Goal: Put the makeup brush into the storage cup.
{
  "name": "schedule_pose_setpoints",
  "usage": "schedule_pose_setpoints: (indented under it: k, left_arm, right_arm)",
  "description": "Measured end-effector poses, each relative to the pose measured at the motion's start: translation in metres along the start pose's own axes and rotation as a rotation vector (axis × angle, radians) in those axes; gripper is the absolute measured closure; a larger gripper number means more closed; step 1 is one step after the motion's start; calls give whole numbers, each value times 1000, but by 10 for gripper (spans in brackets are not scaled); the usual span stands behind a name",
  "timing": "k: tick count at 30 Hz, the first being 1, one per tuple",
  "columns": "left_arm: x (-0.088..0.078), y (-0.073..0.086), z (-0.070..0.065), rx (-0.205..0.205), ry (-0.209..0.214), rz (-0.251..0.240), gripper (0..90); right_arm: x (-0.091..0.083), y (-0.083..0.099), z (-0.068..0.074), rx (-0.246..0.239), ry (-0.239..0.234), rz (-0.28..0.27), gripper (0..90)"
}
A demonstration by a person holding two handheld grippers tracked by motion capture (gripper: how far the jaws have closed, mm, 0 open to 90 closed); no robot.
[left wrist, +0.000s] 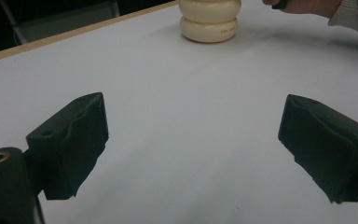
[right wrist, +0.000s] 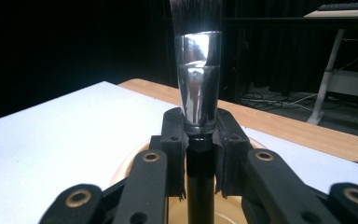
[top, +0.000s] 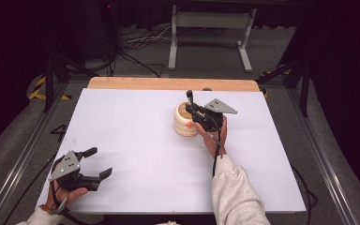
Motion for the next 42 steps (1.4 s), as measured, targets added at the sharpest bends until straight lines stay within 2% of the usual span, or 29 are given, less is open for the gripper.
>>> schedule_pose_setpoints:
  k: [1,3,6,8,10,22,25,35,42]
  left_arm:
    - [0,0,0,0,1,1,94]
    - [0,0,0,1,2,0,94]
    - [0,0,0,1,2,0,94]
    - [0,0,0,1,0,-3,94]
    - [-1,0,0,1,0,-4,94]
    - [-1,0,0,0,5,-6,94]
    - [-2,-1,0,10,3,-8,93]
    - [-2,-1,-2,6,3,-16,91]
    - [-2,-1,-1,9,3,-17,88]
  right_arm:
    - [0,0,0,4,10,-5,672]
    - [-1,-1,0,-3,10,-1,686]
    - [-2,-3,0,-5,17,4,595]
    - [-2,-3,0,-2,17,8,592]
    - [-3,-4,0,-3,20,20,551]
    - [-12,-15,3,-61,49,29,395]
    - [-15,-17,3,-63,50,28,369]
    - [-26,-23,1,-70,65,10,272]
    - [-31,-27,2,-97,87,16,239]
Point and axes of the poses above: each handheld gripper's, and its own axes: x roughly forward along the jaws, y roughly out of its underside, z roughly to its left, the point moved 1 cm from there along x, roughly forward along the jaws, and after that the axes turned 10 degrees about -y, right-handed, at the moved point
